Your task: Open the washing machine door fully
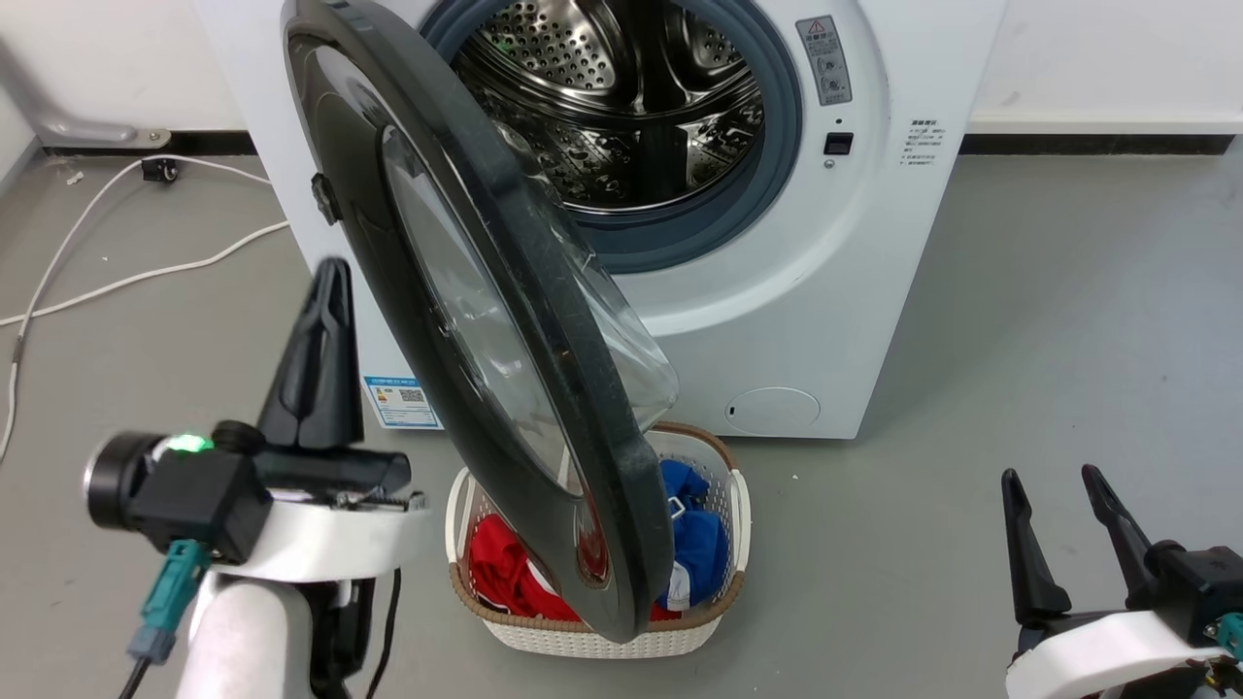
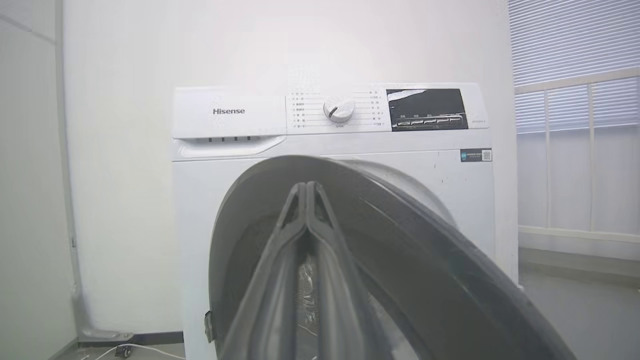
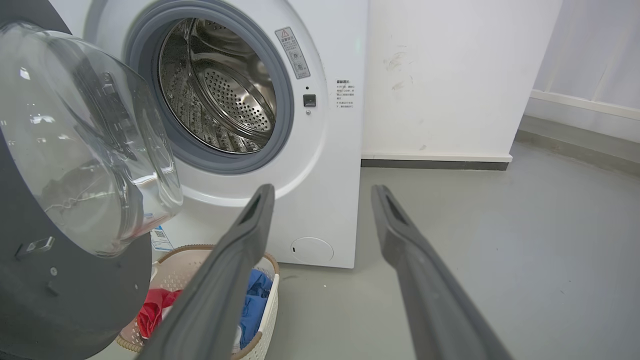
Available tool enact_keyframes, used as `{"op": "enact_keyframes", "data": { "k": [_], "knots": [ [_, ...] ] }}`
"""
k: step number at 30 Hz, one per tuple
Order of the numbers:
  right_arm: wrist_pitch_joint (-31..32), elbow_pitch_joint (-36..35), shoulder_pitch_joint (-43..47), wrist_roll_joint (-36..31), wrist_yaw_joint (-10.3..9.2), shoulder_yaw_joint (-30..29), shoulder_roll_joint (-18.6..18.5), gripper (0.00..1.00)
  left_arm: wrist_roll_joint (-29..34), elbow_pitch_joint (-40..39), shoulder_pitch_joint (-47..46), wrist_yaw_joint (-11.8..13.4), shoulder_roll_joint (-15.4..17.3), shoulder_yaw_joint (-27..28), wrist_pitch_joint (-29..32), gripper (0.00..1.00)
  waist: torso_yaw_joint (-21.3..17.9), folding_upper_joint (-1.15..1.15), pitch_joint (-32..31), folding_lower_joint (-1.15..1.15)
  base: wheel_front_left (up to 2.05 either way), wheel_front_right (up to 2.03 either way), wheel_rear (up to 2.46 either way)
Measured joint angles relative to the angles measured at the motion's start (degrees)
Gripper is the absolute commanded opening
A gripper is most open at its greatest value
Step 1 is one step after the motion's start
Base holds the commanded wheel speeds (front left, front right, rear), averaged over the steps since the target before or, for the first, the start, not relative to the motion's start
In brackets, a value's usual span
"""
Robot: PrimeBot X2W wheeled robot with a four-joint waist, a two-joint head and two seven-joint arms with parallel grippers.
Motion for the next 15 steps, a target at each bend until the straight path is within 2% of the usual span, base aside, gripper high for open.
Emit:
{"op": "enact_keyframes", "data": {
  "k": [8,15],
  "knots": [
    [0.1,0.3,0.0,0.0,0.0,-0.3,0.1,1.0,0.6,-12.7,-4.6,-0.4,-0.4,-4.7,0.4,0.0,0.1,0.0,-0.4,0.0,0.0,0.0,0.0],
    [0.3,0.5,0.1,0.1,0.0,-0.3,0.2,1.0,0.1,-17.6,-8.5,-0.7,-1.6,-12.5,2.8,0.0,0.3,0.0,-0.6,0.0,0.0,0.0,0.0]
  ]
}}
